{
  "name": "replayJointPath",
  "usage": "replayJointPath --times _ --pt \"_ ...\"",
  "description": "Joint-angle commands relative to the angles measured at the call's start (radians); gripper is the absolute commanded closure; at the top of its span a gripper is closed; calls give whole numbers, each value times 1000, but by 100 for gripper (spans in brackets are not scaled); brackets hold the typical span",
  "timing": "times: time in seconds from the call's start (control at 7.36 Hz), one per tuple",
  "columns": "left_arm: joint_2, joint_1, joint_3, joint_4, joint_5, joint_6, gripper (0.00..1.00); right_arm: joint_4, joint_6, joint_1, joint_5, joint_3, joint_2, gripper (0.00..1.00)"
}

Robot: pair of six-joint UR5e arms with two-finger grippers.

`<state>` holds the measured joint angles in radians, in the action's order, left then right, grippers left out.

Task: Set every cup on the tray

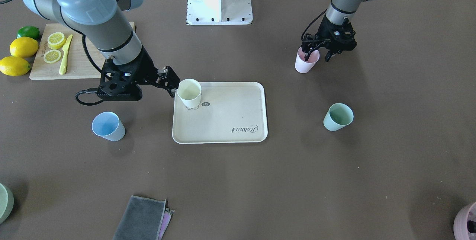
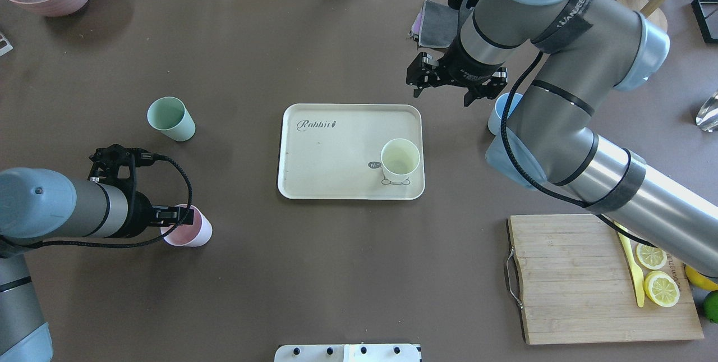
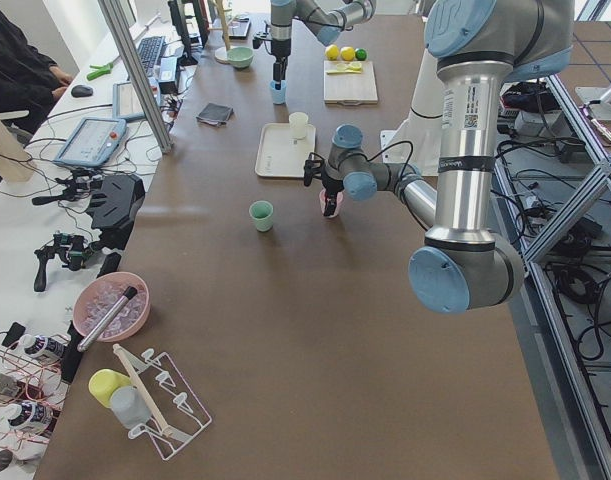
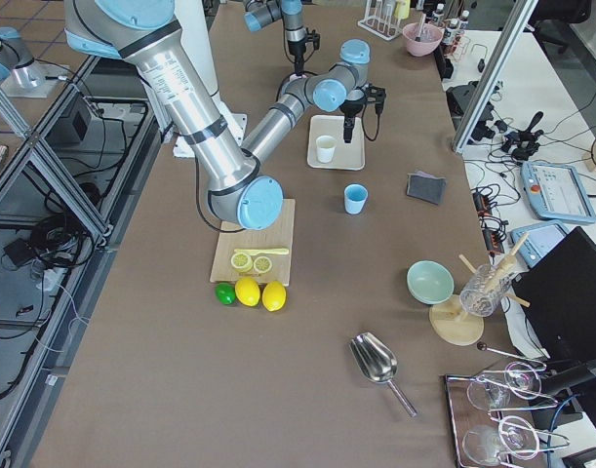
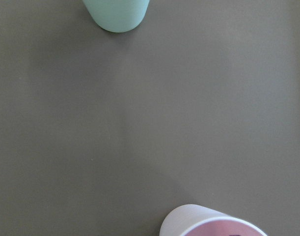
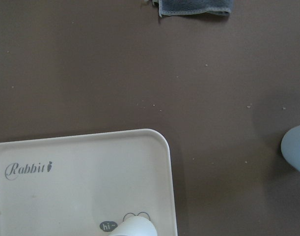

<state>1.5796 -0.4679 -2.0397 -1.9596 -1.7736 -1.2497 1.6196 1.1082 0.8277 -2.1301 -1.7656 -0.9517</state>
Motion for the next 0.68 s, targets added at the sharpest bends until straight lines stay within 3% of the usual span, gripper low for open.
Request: replayJointPath --times 0.0,0.27,0.41,0.54 --pt "2 47 3 -2 22 -28 100 40 -134 65 -17 -26 -48 0" --pt "5 20 -63 4 -15 -27 100 42 -210 125 -62 -26 -82 0" --pt "58 -68 -39 27 -112 -25 100 52 -279 169 -62 -12 -110 0" --pt "200 -139 28 118 -159 -19 100 66 -388 207 -59 -6 -145 0"
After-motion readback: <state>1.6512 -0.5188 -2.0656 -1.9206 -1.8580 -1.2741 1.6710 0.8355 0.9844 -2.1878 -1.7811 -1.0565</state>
